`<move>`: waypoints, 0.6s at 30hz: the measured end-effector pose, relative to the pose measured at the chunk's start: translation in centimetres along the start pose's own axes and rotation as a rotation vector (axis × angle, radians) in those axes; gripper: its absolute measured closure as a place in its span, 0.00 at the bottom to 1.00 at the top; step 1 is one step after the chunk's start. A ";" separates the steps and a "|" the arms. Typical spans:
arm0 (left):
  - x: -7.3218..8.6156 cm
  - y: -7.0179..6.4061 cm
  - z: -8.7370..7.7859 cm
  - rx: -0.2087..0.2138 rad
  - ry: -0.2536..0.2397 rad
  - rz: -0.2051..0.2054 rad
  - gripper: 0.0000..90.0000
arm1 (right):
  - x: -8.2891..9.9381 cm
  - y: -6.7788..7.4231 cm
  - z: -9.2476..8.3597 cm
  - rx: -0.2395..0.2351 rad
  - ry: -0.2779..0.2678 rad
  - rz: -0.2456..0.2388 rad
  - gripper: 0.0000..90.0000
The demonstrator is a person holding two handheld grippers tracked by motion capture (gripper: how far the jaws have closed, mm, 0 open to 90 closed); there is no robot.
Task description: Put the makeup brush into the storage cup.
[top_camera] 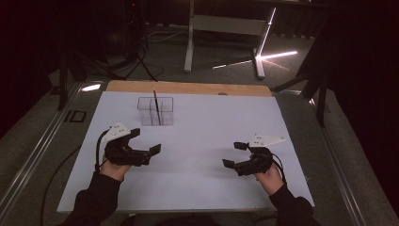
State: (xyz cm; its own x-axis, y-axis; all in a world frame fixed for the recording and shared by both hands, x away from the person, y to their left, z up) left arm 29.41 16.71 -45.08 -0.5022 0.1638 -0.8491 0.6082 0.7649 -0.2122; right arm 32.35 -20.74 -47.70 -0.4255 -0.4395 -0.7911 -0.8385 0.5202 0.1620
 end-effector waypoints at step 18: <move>5.2 1.0 0.0 0.045 0.011 0.036 0.00 | 0.2 -0.1 0.1 0.006 0.006 -0.001 0.15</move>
State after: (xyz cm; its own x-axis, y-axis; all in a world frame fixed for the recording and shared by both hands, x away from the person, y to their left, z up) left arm 27.38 18.33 -49.67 -0.4861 0.1976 -0.8513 0.6528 0.7297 -0.2035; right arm 32.36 -20.78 -47.87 -0.4271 -0.4445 -0.7874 -0.8369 0.5240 0.1582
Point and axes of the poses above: each handheld gripper's, and its own axes: z roughly forward along the jaws, x roughly out of its underside, y roughly to its left, the point moved 3 cm from there along z, roughly forward along the jaws, and after that the axes turned 5 degrees about y, right-handed, at the moved point
